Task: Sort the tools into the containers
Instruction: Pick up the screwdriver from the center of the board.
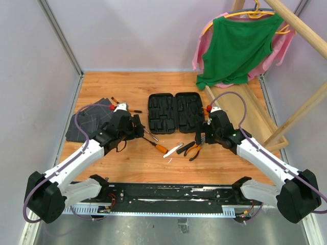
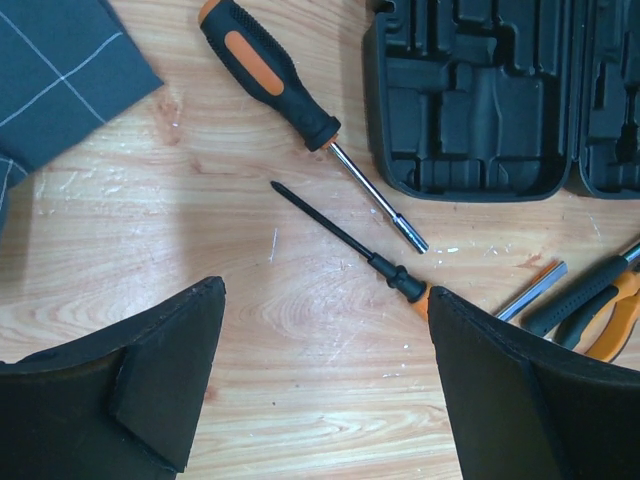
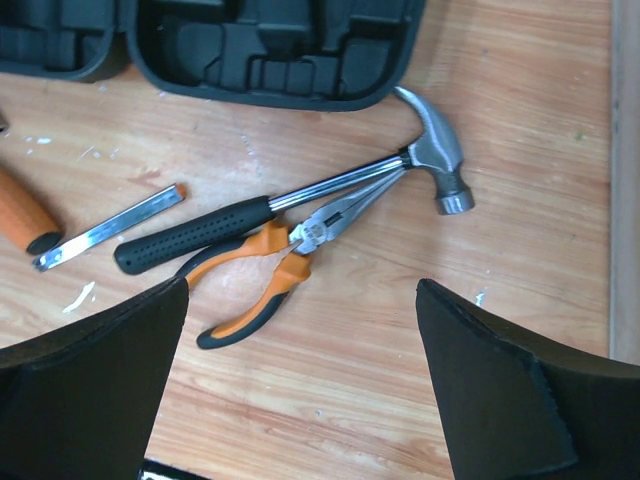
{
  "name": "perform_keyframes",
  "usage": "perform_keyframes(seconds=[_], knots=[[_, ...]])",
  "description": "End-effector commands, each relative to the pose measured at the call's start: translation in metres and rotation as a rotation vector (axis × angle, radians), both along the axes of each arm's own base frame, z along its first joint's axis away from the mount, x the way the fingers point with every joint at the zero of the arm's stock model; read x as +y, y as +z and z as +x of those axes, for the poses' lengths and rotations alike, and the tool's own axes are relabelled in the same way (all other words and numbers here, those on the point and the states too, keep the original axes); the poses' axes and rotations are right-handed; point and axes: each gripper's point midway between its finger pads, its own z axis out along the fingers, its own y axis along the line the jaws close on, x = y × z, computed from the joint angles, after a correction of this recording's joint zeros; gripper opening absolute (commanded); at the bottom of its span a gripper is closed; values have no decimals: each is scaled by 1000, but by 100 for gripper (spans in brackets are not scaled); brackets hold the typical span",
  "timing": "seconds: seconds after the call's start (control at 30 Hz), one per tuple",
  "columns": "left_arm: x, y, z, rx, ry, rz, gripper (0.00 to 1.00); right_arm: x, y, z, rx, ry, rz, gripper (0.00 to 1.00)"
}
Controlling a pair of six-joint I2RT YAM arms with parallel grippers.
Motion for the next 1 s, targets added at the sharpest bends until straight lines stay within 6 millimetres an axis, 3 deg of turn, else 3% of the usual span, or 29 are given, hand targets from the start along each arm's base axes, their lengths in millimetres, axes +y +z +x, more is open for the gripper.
perform_keyframes(seconds=[0.0,0.1,0.27,0.43,0.6,0.73,0.87,0.97], knots=[[-2,16,7,-65,25,-62,86,15,8,-10,-2,140,61,96],[-4,15,7,-67,19,-63,87,25,15,-16,-9,210,103,95],[-9,17,19,-85,21,-68,87,26,20,-12,-13,219,92,95],[-16,41,52,-170,84,-99,87,27,26,-3,-27,232,59,95],[-29,62,77,-193,92,-108,87,34,35,-8,-8,244,105,94],[-25,52,74,-137,126,-85,86,35,36,-9,-24,220,136,94],[-21,44,56,-155,101,-119,86,35,30,-7,-79,203,151,92],[-20,40,43,-135,60,-114,87,36,39,-8,-62,193,128,91]])
